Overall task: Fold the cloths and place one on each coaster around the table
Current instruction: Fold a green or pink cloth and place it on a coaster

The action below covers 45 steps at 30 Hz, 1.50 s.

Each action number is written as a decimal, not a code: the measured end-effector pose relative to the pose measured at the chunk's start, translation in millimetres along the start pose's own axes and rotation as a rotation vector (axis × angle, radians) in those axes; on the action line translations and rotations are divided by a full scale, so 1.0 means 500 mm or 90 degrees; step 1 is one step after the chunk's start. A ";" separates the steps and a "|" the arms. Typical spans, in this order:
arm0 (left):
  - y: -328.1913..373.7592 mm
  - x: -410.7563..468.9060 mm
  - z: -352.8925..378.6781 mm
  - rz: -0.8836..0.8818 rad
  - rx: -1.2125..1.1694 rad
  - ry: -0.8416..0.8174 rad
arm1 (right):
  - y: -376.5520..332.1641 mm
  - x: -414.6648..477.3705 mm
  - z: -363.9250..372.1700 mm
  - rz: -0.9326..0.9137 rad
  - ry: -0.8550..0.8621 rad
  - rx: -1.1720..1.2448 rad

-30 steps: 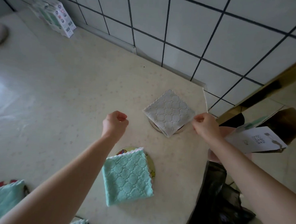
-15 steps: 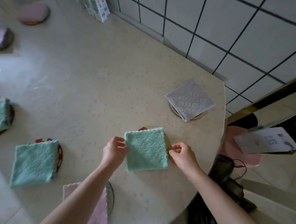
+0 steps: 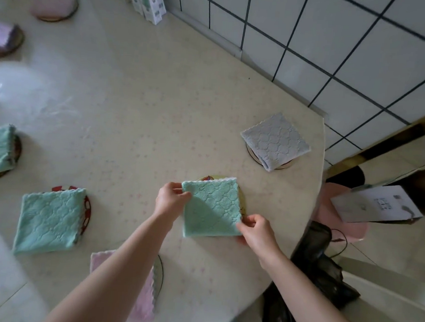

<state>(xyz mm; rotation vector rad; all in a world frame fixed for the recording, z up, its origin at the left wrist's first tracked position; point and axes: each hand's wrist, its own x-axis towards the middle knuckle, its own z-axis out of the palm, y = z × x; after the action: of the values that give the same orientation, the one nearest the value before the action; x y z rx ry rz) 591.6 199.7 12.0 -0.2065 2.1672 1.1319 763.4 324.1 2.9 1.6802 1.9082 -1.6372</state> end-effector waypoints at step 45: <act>-0.277 -0.095 -0.388 0.066 0.003 -0.005 | 0.078 -0.230 0.262 0.007 0.119 -0.033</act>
<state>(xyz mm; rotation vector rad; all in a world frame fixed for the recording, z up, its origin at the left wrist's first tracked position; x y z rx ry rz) 591.0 -43.2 25.8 -0.0877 2.1957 1.1824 767.9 145.7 2.8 1.8788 1.9997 -1.4586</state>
